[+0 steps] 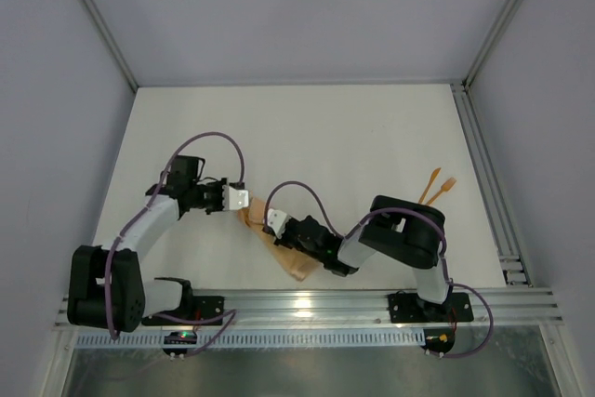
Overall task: Fold the napkin into a case and place the utensils inside
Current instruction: Stuff the top corner of the smaller-rectangle-folded napkin into the folded napkin.
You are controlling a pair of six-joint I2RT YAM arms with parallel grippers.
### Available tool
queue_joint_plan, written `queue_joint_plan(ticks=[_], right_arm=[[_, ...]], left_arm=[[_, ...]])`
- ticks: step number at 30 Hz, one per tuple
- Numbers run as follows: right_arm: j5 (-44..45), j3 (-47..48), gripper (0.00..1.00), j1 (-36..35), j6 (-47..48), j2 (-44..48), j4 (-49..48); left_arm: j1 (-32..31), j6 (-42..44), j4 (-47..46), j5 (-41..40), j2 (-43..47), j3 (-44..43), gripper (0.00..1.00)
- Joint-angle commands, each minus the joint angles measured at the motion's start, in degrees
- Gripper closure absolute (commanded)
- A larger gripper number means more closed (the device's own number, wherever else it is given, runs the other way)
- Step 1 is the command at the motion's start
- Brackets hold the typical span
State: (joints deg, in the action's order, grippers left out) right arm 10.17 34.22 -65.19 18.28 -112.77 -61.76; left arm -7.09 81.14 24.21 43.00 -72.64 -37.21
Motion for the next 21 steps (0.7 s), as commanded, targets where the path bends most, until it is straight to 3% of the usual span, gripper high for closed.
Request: queue_joint_plan(ticks=[1, 5, 7, 11, 13, 15, 21], right_arm=[[4.4, -0.6, 0.97, -0.5, -3.9, -2.5, 17.1], [5.3, 1.5, 0.97, -0.5, -4.2, -2.8, 20.0], [6.3, 2.4, 0.97, -0.5, -5.8, -3.1, 20.8], [6.3, 3.8, 0.97, -0.4, -9.0, -2.9, 23.5], [6.3, 5.1, 0.97, -0.4, -10.3, -3.2, 25.9], [6.5, 6.6, 0.97, -0.3, -11.9, -3.9, 28.3], [8.3, 6.1, 0.97, 0.1, -17.7, -2.7, 30.3]], left_arm=[[-0.6, -19.3, 0.2, -7.5, 2.1, -4.1, 0.79], [-3.6, -34.9, 5.3, -16.5, 1.6, -9.9, 0.72], [-6.8, -44.2, 13.4, -25.6, -0.9, -16.3, 0.70], [-7.7, -56.8, 32.2, -35.1, -9.3, -30.8, 0.69], [-7.5, -60.2, 42.3, -36.4, -12.9, -37.4, 0.68], [-7.3, -60.5, 46.1, -34.7, -16.4, -39.5, 0.67], [-7.9, -63.0, 40.8, -30.1, -19.4, -40.8, 0.64]])
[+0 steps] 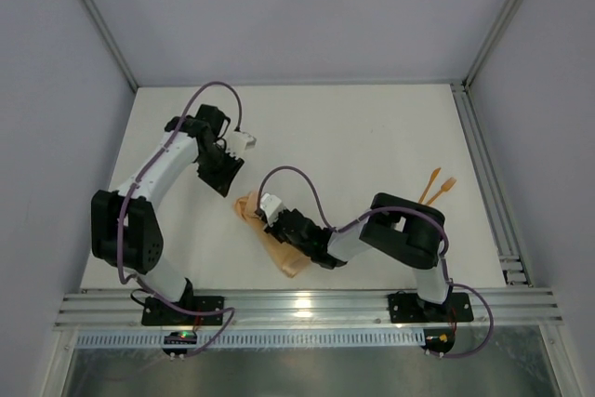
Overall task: Fold the napkin into a case and place the utensils inside
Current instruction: Stuff the top corner of the smaller-rectangle-folded napkin into the folded napkin.
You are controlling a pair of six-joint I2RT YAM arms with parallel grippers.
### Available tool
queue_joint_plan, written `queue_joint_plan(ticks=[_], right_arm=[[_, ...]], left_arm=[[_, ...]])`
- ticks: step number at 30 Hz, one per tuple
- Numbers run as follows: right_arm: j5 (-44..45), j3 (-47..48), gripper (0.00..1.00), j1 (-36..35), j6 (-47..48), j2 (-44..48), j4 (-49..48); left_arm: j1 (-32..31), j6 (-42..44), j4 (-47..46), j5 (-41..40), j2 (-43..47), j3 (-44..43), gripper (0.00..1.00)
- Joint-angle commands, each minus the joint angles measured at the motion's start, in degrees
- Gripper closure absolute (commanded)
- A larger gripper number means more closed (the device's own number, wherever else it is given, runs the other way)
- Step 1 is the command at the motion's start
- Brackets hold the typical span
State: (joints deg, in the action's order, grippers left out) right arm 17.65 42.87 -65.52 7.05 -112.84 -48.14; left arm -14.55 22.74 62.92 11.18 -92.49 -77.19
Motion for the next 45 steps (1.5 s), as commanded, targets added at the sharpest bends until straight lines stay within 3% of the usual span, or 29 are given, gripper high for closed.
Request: queue_joint_plan(ticks=[1, 5, 15, 25, 28, 33, 45], right_arm=[[1.2, -2.7, 0.97, 0.3, -7.0, -2.2, 16.8], [3.1, -2.4, 0.97, 0.4, -9.8, -2.6, 17.7], [4.5, 1.0, 0.97, 0.3, -14.0, -4.0, 19.9], [6.1, -1.2, 0.97, 0.0, -14.3, -2.3, 19.3], [6.4, -1.0, 0.96, -0.2, -14.7, -2.1, 19.6], [7.0, 0.4, 0.93, -0.9, -15.0, -2.2, 20.5], [16.7, 6.4, 0.91, -3.8, -12.3, -4.1, 29.3]], left_arm=[[-1.2, -4.5, 0.8, 1.0, 0.7, 0.5, 0.64], [-5.9, -5.9, -14.2, -0.3, 3.0, 12.1, 0.62], [-6.8, -12.6, -30.0, -2.1, -0.2, 18.1, 0.64], [-6.8, -15.8, -36.4, -7.3, 0.1, 20.7, 0.65], [-6.8, -15.4, -35.5, -7.7, -1.6, 21.1, 0.73], [-6.8, -15.0, -36.1, -5.5, 1.9, 23.3, 0.96], [-6.8, -15.4, -36.1, 2.1, 3.5, 23.0, 1.00]])
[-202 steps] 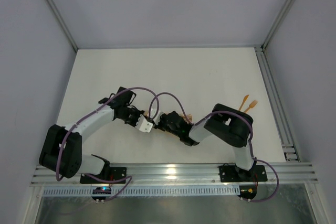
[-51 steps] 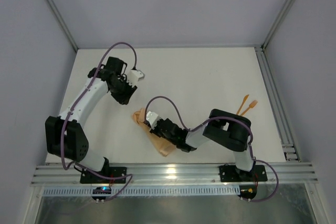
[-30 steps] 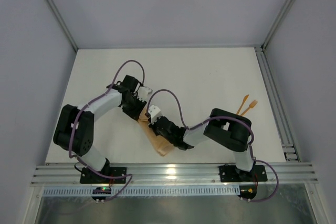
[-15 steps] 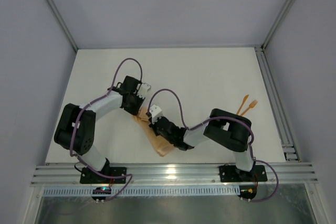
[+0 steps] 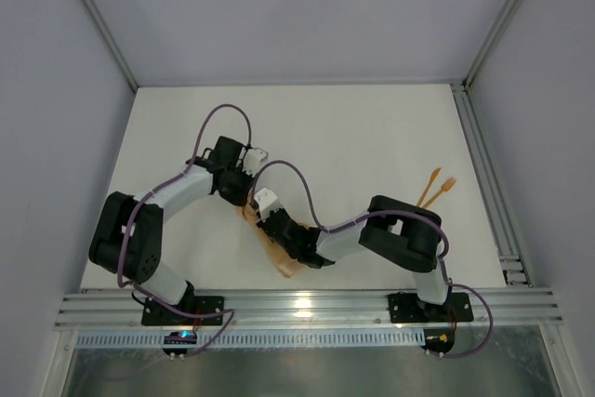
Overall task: Fold the napkin into a case and place the utensils inside
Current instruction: Stuff the top corner of the smaller-rectangle-folded napkin into the folded napkin.
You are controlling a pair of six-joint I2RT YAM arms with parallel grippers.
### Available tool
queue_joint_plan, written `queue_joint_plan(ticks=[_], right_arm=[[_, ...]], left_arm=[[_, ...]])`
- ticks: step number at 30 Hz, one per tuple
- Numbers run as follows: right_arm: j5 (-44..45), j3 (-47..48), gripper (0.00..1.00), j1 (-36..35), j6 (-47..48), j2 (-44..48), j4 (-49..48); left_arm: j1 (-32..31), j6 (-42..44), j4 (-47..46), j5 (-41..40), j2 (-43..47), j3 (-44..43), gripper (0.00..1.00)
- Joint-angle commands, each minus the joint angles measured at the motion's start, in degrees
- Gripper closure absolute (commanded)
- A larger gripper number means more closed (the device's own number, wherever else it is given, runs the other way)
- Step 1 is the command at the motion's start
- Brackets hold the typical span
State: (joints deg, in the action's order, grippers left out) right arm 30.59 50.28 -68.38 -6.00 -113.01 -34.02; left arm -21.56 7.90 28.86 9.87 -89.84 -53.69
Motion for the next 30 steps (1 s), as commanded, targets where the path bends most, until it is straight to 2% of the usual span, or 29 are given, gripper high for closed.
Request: queue_joint_plan(ticks=[1, 16, 23, 30], right_arm=[[4.2, -0.5, 0.91, -1.4, 1.1, -4.2, 15.7], [7.7, 8.7, 0.91, -1.8, 0.5, -9.1, 28.1], [6.8, 8.1, 0.92, -1.7, -0.1, -9.1, 29.4], [6.9, 7.5, 0.92, -1.8, 0.2, -8.7, 30.2]], left_arm=[[0.2, -1.1, -2.2, 3.7, 1.0, -0.7, 1.00], [0.2, -0.3, 0.1, 6.8, 2.7, -1.5, 1.00], [0.2, 0.5, 0.6, 4.6, 2.9, -2.3, 1.00], [0.2, 0.0, 0.1, 7.4, 3.0, -2.3, 1.00]])
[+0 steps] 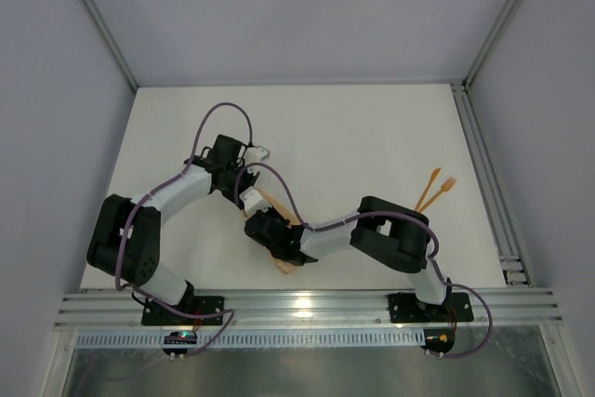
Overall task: Fold the napkin into a case and place the utensils inside
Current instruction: Stuff the top corner of the smaller-rectangle-folded napkin into the folded napkin.
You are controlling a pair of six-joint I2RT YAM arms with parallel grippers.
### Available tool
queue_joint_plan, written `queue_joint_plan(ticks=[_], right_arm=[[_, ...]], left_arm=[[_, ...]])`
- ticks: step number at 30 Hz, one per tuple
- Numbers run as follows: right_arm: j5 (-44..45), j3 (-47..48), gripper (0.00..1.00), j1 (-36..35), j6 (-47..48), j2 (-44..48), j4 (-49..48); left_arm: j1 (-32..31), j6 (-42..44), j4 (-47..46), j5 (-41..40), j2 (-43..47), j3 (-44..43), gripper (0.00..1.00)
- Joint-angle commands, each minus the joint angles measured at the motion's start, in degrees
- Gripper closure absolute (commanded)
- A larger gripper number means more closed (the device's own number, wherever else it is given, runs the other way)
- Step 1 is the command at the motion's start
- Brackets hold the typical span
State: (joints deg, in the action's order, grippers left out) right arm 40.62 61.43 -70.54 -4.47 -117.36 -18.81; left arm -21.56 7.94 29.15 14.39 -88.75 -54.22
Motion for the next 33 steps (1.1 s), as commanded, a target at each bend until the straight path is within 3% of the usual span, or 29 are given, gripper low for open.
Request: queue_joint_plan(ticks=[1, 3, 7, 12, 19, 25, 27, 33], right_arm=[[-3.2, -3.5, 0.92, 0.6, -1.4, -4.5, 14.9], [-3.9, -3.1, 0.92, 0.5, -1.3, -5.0, 14.5], [-5.4, -2.9, 0.92, 0.5, -2.5, -5.6, 13.5], [-6.4, -4.3, 0.92, 0.4, -3.4, -5.0, 12.0], [-7.6, -5.1, 0.92, 0.6, -3.6, -5.0, 10.5], [-8.5, -5.1, 0.92, 0.7, -4.2, -5.3, 10.1], [-8.5, -5.2, 0.92, 0.8, -4.3, -5.3, 10.1], [-8.7, -5.2, 0.92, 0.9, -4.8, -5.4, 10.3]], left_arm=[[0.2, 0.0, -0.1, 3.1, 1.9, -1.7, 0.99], [0.2, 0.4, 0.1, 4.3, 2.4, -1.5, 0.96], [0.2, 1.3, -0.1, 5.6, 3.1, -0.5, 0.71], [0.3, 1.5, 0.4, 4.8, 1.6, -0.4, 0.68], [4.9, -0.8, 1.4, 1.3, 5.9, -2.6, 0.73], [3.6, 1.5, 2.5, 3.6, 7.5, -2.2, 0.57], [1.9, 2.1, 2.6, 2.9, 5.1, -1.5, 0.47], [-0.8, 1.6, -0.8, -3.2, -0.3, -0.8, 0.44]])
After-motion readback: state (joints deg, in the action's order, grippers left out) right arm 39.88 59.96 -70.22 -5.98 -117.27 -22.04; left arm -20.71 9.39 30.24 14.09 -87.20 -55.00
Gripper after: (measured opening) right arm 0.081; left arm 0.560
